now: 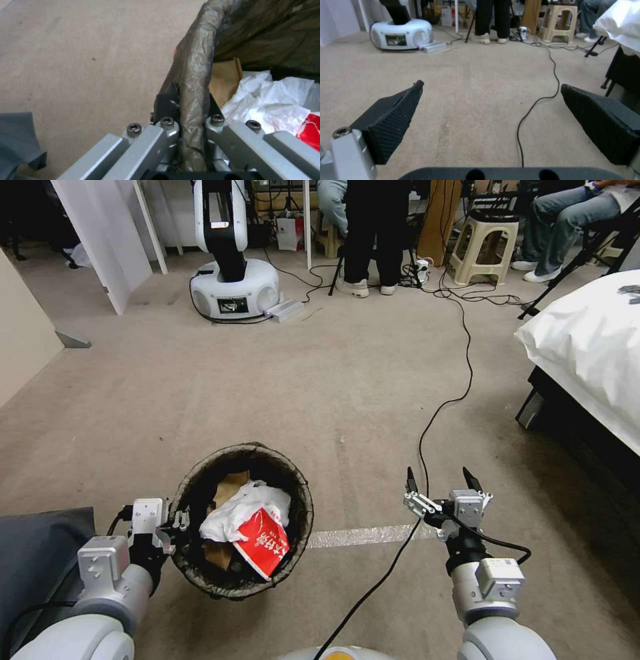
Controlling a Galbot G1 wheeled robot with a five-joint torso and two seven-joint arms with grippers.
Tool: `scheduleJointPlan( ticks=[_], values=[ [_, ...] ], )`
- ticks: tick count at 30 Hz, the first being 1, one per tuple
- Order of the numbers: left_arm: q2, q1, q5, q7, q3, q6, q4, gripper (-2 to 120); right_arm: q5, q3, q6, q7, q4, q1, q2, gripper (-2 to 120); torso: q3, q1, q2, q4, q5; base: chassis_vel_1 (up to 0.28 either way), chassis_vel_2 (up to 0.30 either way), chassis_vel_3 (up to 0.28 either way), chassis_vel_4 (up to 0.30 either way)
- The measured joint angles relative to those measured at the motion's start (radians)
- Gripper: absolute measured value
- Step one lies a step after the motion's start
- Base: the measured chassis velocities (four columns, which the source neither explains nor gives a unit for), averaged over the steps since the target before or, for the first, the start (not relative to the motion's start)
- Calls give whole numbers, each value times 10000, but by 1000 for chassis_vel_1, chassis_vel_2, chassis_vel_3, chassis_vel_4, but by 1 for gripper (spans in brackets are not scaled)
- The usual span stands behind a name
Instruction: Pick up the trash bin, then pick up the garbage from the floor and place it into the trash bin.
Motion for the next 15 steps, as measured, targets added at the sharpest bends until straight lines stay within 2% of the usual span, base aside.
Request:
scheduleJointPlan(
  ticks=[8,10,15],
  values=[
    [-168,36,-80,-4,-160,-282,0,1,0,-16,1,17,-1,-3,-4,100,0,0,0,2,0,0,0,0,0],
    [-103,14,-72,-37,-95,-147,0,1,0,-21,1,25,-4,-3,-7,100,0,0,0,0,1,0,0,0,0],
    [134,-98,-788,-640,-108,497,0,1,9,-22,1,54,-10,-16,-33,100,0,-1,0,0,0,0,0,0,0]
  ],
)
